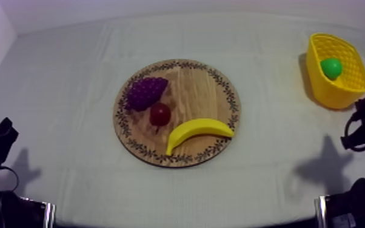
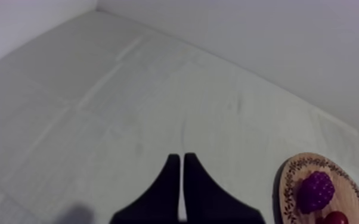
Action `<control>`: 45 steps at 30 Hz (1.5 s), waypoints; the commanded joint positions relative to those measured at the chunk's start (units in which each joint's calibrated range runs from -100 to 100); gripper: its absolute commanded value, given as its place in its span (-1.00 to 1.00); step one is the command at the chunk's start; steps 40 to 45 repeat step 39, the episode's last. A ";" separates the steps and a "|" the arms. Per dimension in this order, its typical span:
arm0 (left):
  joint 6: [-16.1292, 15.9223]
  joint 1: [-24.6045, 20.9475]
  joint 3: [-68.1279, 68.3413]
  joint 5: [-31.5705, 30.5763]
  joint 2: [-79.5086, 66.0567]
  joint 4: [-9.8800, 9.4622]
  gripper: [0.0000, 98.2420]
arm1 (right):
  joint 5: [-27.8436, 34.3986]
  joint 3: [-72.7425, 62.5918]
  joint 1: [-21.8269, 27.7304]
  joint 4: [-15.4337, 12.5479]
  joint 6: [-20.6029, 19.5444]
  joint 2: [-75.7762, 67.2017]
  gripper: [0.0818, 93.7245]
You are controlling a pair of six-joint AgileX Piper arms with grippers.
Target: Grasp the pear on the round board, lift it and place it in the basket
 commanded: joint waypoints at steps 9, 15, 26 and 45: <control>0.00 -0.02 0.02 0.01 0.02 -0.02 -1.00 | 12.19 1.87 -4.44 14.99 -25.79 -14.17 -0.98; 0.01 -0.02 0.02 0.01 0.02 -0.02 -1.00 | 15.11 2.14 -4.90 16.45 -31.39 -17.12 -0.99; -0.03 -0.02 0.02 0.01 0.02 -0.02 -1.00 | 10.98 3.40 -5.05 16.32 -27.23 -17.51 -0.99; 0.01 -0.02 0.02 0.01 0.02 -0.02 -1.00 | 10.85 3.43 -5.05 16.32 -26.55 -17.52 -0.99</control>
